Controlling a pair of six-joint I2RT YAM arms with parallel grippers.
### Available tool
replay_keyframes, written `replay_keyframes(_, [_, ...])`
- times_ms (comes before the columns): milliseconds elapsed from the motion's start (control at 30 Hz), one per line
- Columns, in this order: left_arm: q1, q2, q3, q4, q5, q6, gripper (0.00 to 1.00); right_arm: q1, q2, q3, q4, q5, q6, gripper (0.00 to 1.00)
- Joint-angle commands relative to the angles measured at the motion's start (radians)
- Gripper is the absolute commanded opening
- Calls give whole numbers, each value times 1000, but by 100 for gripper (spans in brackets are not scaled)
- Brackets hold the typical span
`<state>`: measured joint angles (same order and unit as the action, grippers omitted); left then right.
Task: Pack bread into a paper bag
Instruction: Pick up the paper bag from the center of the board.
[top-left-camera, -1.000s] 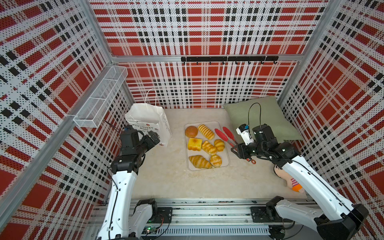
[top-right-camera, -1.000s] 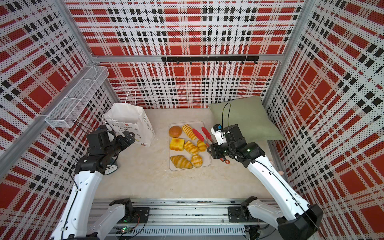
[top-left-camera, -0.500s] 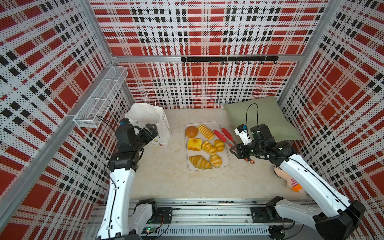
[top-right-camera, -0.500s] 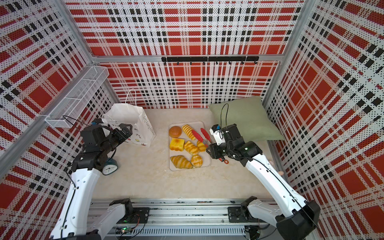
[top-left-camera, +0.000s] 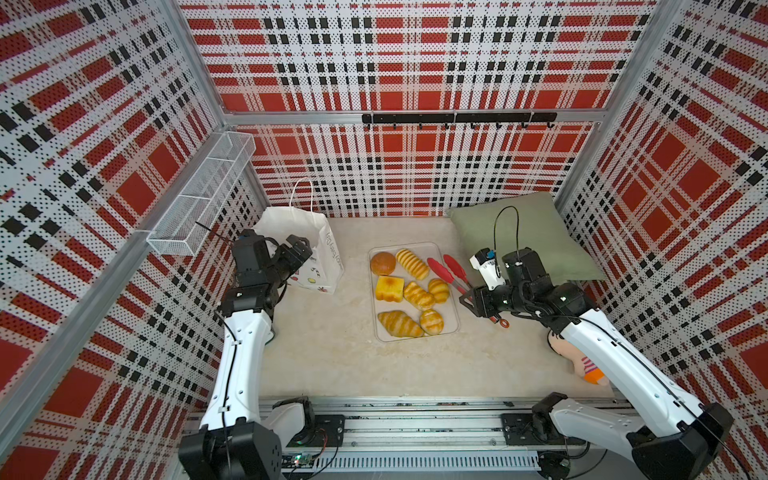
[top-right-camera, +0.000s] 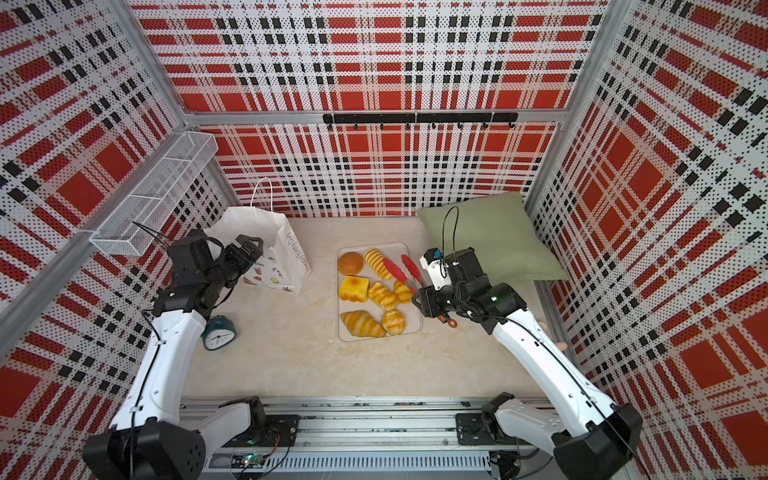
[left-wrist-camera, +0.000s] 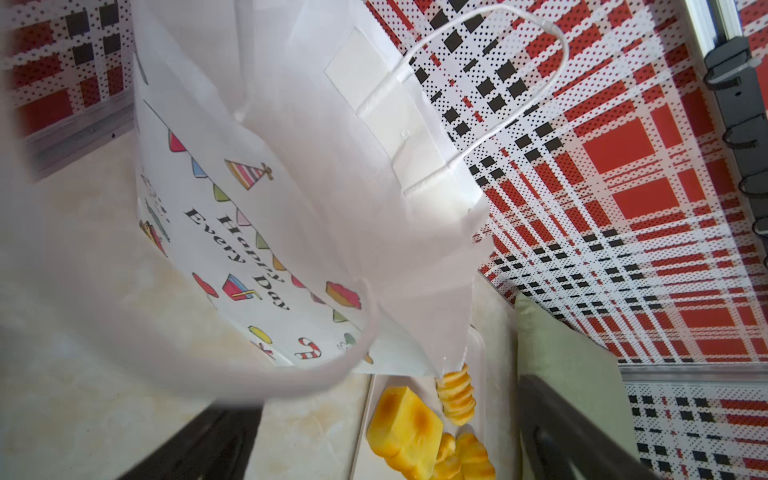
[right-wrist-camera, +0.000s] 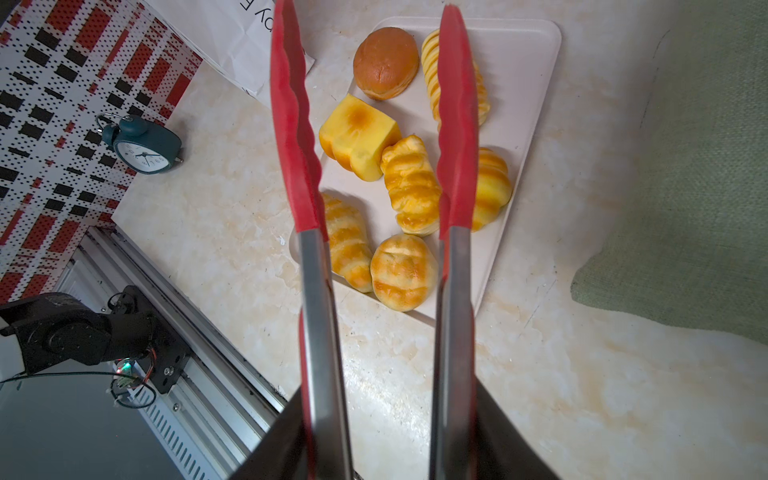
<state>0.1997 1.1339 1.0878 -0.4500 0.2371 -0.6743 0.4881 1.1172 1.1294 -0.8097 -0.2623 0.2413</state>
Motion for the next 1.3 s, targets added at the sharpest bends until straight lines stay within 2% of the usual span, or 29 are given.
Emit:
replay_keyframes(0, [17,34,23,30,12,-8,96,-5,-27,-1,46,-8,13,51])
replay_keyframes(133, [28,72,29,36,7,2,95,-5,-34,-8,46,-2,17,51])
replay_keyframes(233, [30,108,46,37,12,18,88,-5,-32,-12,47,-8,22,51])
replay_keyframes(267, [30,116,52,37,20,26,82,-5,-33,-13,48,-8,23,51])
replay_keyframes(367, [30,131,59,37,50,49,51,-5,-32,-13,38,0,22,50])
replay_keyframes(467, [32,124,58,4,69,94,28,-5,-20,-10,-2,20,4,49])
replay_keyframes(567, [33,121,66,-72,78,187,16,-4,13,-3,-78,44,-33,48])
replay_keyframes(700, [33,120,78,-188,114,361,17,-3,56,15,-111,55,-66,48])
replay_keyframes(767, [31,109,71,-228,126,437,14,-3,72,35,-91,71,-69,48])
replay_keyframes(800, [32,99,65,-234,129,457,12,-3,86,48,-86,71,-70,48])
replay_keyframes(867, [31,82,51,-234,156,484,1,-2,136,85,-80,54,-81,47])
replay_keyframes(900, [27,76,49,-236,168,491,0,1,160,102,-80,54,-84,47])
replay_keyframes(1033, [-24,66,60,-275,197,546,0,9,278,194,-103,86,-108,46])
replay_keyframes(1267, [-129,37,68,-342,175,617,0,9,425,287,-140,181,-161,47])
